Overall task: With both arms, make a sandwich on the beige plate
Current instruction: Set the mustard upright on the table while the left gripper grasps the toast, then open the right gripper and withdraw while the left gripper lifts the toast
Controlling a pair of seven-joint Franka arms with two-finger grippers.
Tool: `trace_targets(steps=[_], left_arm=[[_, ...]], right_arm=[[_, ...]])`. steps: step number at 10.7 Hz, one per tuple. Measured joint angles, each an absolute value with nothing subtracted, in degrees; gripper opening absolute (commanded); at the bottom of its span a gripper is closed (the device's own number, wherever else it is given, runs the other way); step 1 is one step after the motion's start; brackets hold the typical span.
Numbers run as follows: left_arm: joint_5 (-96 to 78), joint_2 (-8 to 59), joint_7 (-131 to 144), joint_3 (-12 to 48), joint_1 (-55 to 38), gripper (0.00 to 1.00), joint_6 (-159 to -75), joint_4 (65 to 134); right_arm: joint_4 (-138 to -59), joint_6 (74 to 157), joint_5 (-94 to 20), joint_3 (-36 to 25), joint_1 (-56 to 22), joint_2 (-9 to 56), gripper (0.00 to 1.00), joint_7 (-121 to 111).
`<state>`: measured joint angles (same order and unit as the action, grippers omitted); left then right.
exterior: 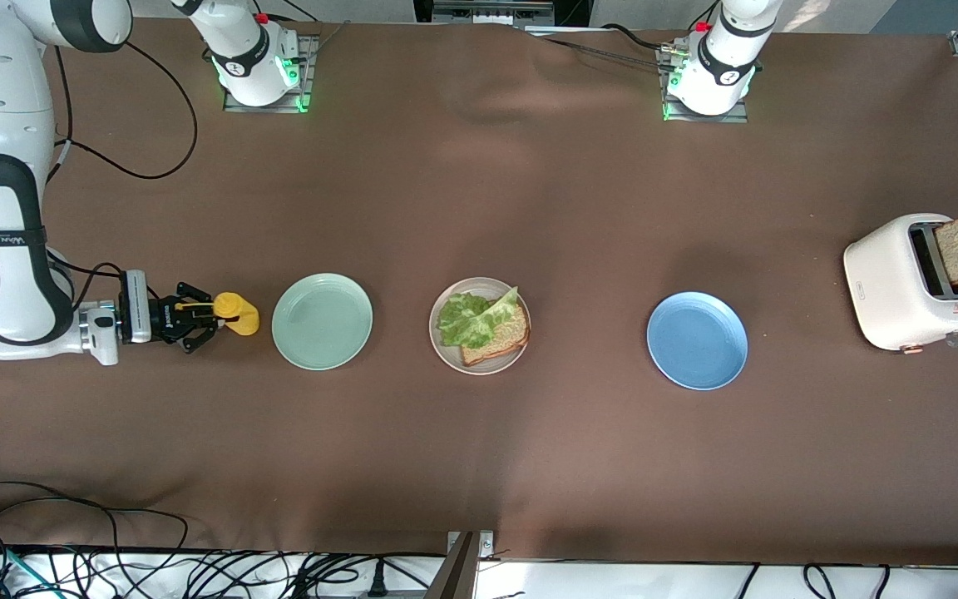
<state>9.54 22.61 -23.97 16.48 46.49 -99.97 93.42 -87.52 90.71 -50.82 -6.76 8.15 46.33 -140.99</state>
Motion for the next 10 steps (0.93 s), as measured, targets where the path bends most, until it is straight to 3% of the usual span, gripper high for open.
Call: trace_targets(steps=[2,3,4,5,6,7,10], left_arm=[[9.54,23.17,-23.97,16.52,46.41,0.84,-99.99,93.42],[9.54,23.43,-23.97,16.52,46.4,0.78,-100.0,93.42],[9.54,23.78,-23.97,16.5,46.43,0.64,-100.01,93.42],[9.54,24.19,-23.97,16.48,46.46,0.43,-100.03,93.42],[9.54,24.53,-23.97,16.47,46.51,0.14,-100.09,93.42],[9.54,24.73,-23.97,16.46,46.53,0.0,-100.14,93.42],[9.46,24.8,-23.97,16.46,46.53,0.0,-100.13,93.42]], right_arm=[[-88.65,90.79,-50.82,-6.76,8.28,46.49,1.0,-142.7],[-89.32,91.01,-50.82,-6.79,8.34,46.71,1.0,-143.32],[-89.47,91.63,-50.82,-6.97,8.42,46.83,1.0,-143.63],[-89.46,92.8,-50.82,-7.47,8.51,46.8,1.0,-143.87],[-89.44,94.57,-50.82,-7.89,8.79,46.74,1.0,-144.18],[-89.44,95.73,-50.82,-8.37,9.07,46.66,1.0,-144.33],[-89.33,96.35,-50.82,-10.38,9.41,46.45,1.0,-144.42]])
